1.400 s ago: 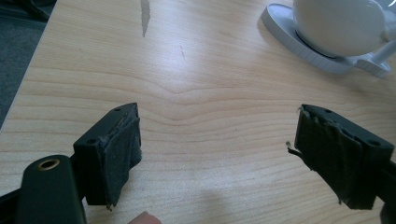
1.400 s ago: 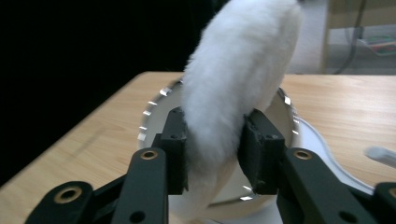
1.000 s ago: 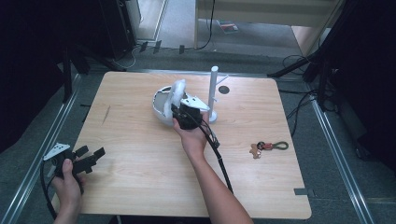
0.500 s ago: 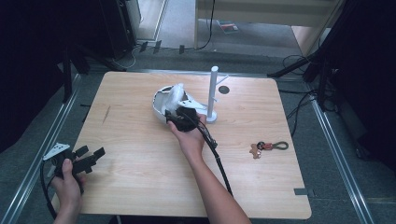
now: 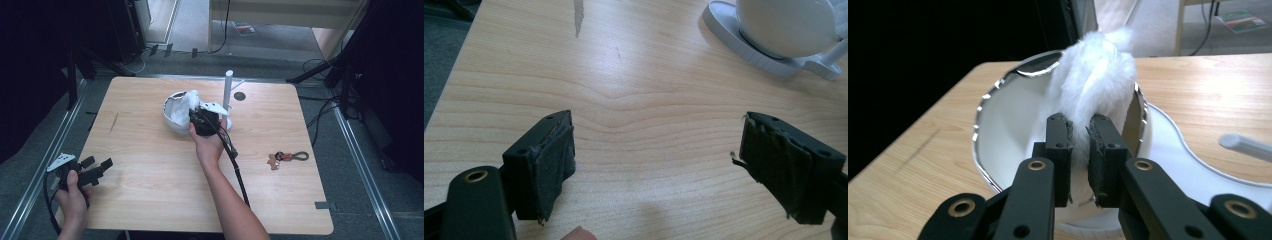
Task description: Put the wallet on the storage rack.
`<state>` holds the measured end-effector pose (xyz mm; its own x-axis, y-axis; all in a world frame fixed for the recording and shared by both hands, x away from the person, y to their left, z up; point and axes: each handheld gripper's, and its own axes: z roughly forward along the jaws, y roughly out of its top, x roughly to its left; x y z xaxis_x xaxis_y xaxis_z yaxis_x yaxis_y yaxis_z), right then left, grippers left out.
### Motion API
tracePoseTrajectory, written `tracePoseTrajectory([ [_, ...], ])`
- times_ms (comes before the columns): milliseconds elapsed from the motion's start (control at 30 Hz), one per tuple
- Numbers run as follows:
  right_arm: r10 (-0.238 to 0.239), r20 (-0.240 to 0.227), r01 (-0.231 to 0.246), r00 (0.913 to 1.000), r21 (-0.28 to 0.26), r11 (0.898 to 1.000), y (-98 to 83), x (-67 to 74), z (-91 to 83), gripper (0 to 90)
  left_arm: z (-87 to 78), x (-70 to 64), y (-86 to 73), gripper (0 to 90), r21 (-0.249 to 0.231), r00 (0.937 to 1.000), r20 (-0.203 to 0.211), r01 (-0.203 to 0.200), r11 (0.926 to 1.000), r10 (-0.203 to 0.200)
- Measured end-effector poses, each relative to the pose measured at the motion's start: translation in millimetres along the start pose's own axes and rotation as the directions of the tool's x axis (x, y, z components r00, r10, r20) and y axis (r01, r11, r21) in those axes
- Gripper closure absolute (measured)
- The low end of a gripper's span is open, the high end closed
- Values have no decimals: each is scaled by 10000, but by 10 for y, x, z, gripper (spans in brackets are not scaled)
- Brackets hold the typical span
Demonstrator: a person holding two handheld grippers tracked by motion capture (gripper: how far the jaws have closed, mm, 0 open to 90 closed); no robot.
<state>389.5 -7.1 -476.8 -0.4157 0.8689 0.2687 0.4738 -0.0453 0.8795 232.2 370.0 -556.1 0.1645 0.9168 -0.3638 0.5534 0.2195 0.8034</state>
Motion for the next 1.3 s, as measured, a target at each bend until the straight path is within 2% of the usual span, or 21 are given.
tracePoseTrajectory([
  [133,-217,490,203,9986,298,9994,-12,-9,21,815,2,1,1,154,7,10000,2,38,10000,-38],
  [167,-148,567,127,9983,369,9992,-14,-22,29,814,3,2,1,154,10,10000,11,45,10000,-45],
  [233,81,571,-108,9983,470,9988,-13,-55,39,811,1,3,1,154,33,10000,9,46,10000,-46],
  [333,69,434,-90,9990,487,9988,-8,-79,42,792,2,4,2,154,35,10000,11,46,10000,-46],
  [433,165,13,-165,9999,347,9993,-2,-95,16,681,-8,4,-4,154,-48,10000,54,38,10000,-37],
  [667,-461,-497,456,9977,-126,9989,-26,-116,-125,417,-34,-1,-18,153,-201,9998,172,-73,9998,76],
  [833,-1056,-1058,1046,9888,-154,9944,-24,-136,-320,286,-36,-13,-20,145,-237,9999,65,-122,9996,124],
  [933,-1169,-1236,1158,9854,-161,9931,-28,-177,-474,206,-35,-12,-19,145,-227,9998,94,-161,9996,163],
  [1033,-1038,-1146,1030,9880,-128,9946,-41,-257,-636,153,-35,-12,-19,146,-219,9998,103,-170,9996,173],
  [1167,-1062,-1006,1047,9892,-199,9943,-109,-417,-874,142,-29,-17,-18,146,-210,9998,67,-166,9996,168],
  [1300,-1147,-619,1137,9915,-201,9933,-207,-617,-1105,140,-22,-24,-16,146,-185,9998,22,-185,9997,185],
])
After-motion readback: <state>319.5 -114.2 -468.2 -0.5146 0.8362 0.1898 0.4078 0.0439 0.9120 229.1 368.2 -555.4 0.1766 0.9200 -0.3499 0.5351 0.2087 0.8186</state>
